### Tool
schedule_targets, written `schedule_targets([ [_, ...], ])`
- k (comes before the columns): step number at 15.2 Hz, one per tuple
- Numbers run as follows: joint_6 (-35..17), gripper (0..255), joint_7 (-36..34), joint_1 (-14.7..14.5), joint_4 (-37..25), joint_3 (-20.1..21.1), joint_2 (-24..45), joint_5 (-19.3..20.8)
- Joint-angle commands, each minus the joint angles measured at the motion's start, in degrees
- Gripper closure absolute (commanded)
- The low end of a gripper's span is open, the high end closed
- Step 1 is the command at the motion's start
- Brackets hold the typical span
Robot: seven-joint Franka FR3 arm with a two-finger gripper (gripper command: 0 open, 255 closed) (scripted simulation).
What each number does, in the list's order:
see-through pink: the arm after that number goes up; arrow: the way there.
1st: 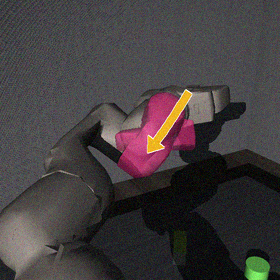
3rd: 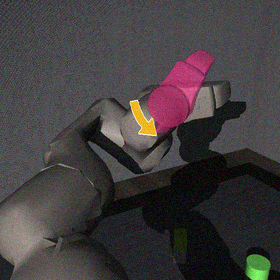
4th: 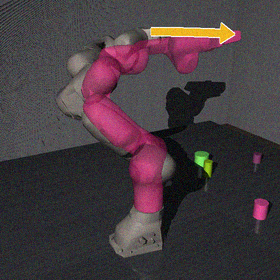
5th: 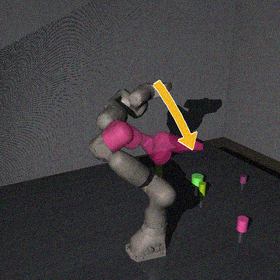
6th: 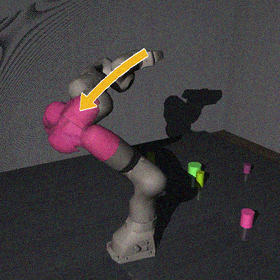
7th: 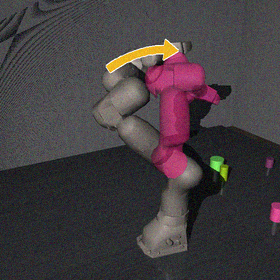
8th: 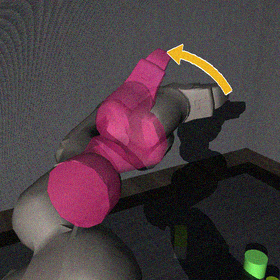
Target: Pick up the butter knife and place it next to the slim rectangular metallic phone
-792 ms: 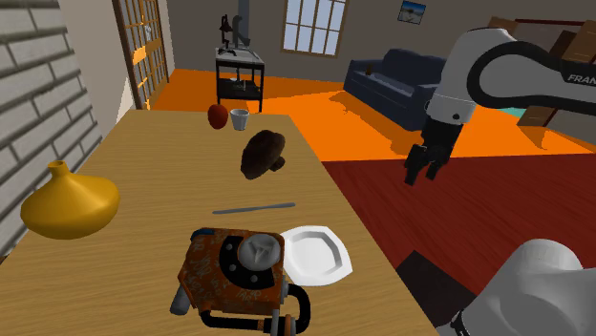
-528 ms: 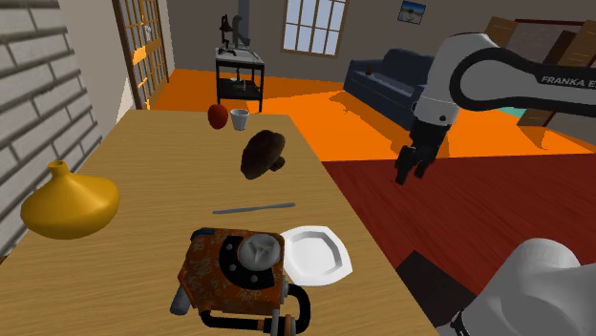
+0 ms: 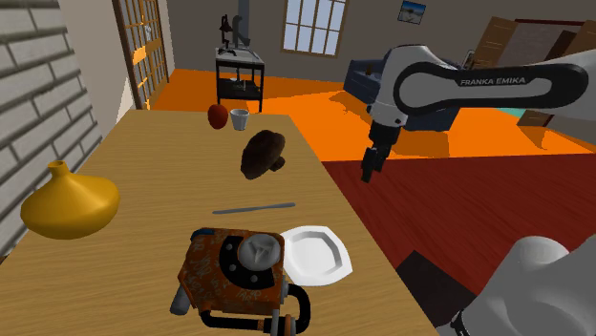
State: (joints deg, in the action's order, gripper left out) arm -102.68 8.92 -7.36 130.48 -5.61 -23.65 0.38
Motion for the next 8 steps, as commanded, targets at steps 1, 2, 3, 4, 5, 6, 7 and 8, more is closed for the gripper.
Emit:
schedule_targets([
  [1,-2.07,0,3.51,-1.19,-2.59,-0.1,4.54,0.0],
  [2,-2.92,0,5.09,-1.76,-3.86,-0.03,6.63,-0.05],
  [3,-3.72,0,6.64,-2.31,-5.16,0.07,8.69,-0.11],
  [4,-4.46,0,8.17,-2.84,-6.49,0.22,10.73,-0.17],
  [5,-5.15,0,9.68,-3.33,-7.86,0.41,12.74,-0.23],
  [6,-5.79,0,11.16,-3.83,-9.26,0.62,14.72,-0.28],
  [7,-6.37,0,12.61,-4.29,-10.68,0.88,16.67,-0.33],
  [8,-6.91,0,14.04,-4.73,-12.13,1.18,18.6,-0.36],
])
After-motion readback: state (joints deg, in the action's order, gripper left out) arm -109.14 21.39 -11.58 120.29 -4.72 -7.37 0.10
